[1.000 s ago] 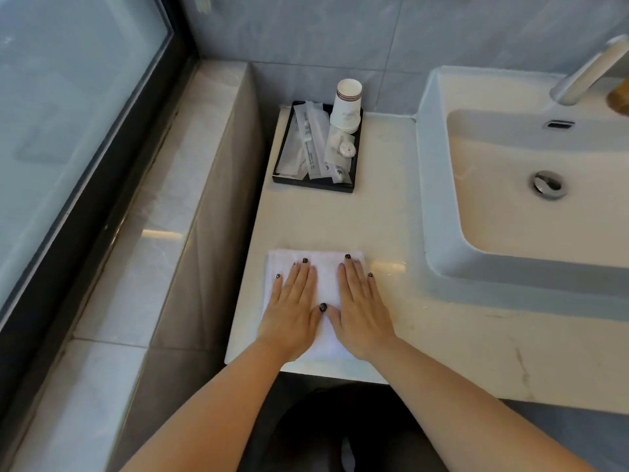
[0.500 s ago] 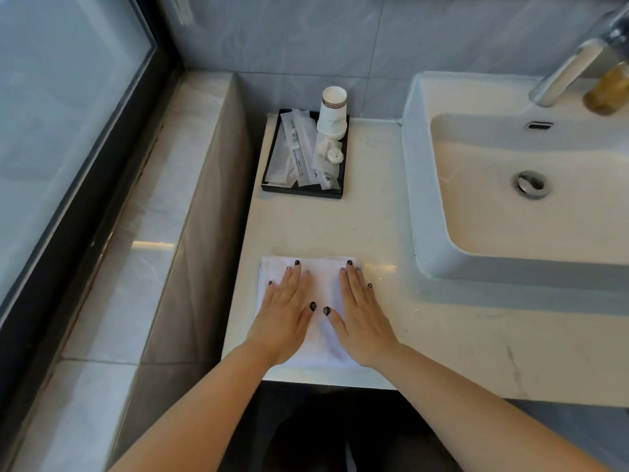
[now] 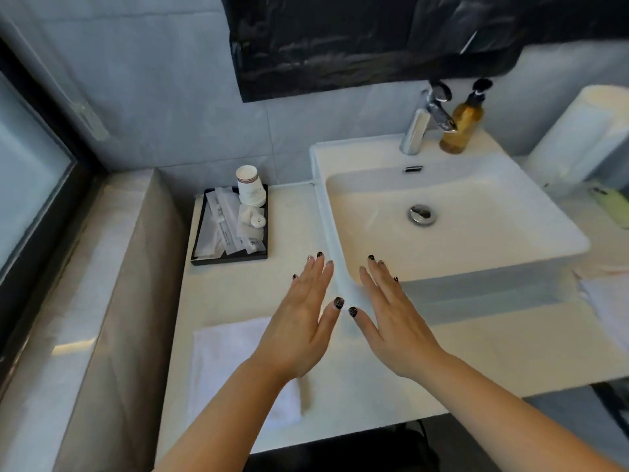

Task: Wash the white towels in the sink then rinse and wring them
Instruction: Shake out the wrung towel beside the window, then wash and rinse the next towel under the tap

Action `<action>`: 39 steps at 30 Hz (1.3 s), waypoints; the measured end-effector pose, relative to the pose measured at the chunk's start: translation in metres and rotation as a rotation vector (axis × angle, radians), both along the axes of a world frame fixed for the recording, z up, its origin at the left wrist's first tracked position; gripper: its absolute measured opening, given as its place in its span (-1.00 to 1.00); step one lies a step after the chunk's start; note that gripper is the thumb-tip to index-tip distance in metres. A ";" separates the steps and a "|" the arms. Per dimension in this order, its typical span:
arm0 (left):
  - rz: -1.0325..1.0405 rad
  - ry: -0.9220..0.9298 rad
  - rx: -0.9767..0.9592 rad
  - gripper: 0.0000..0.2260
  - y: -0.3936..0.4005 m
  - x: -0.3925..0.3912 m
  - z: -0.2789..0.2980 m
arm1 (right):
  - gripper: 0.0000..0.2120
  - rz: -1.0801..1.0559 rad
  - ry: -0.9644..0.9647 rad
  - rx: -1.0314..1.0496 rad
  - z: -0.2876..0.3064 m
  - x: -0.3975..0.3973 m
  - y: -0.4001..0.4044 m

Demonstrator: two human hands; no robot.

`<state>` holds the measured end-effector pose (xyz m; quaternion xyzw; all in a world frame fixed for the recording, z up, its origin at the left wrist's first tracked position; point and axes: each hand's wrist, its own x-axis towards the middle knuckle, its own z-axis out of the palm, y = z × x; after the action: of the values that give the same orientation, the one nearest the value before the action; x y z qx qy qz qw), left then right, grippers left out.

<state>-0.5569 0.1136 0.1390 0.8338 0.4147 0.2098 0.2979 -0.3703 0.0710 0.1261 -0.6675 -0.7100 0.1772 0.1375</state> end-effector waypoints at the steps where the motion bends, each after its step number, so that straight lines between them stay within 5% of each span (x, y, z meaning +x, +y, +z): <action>1: -0.015 0.004 0.012 -0.46 0.003 0.015 0.002 | -0.35 -0.015 0.006 0.001 0.003 0.015 0.000; 15: -0.047 0.070 -0.087 -0.52 0.024 0.255 -0.001 | -0.41 -0.207 0.162 -0.122 -0.003 0.258 0.004; 31: -0.386 0.087 -0.209 -0.44 0.031 0.374 -0.005 | -0.57 -0.664 0.264 0.115 -0.018 0.349 -0.039; 39: -0.492 0.141 -0.257 -0.45 0.006 0.468 -0.009 | -0.56 -0.824 0.220 0.017 -0.022 0.453 -0.079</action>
<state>-0.0893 0.1196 0.1302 0.8775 0.2426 0.0185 0.4134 0.0822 -0.0077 0.1043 -0.8713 -0.3666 0.1721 0.2772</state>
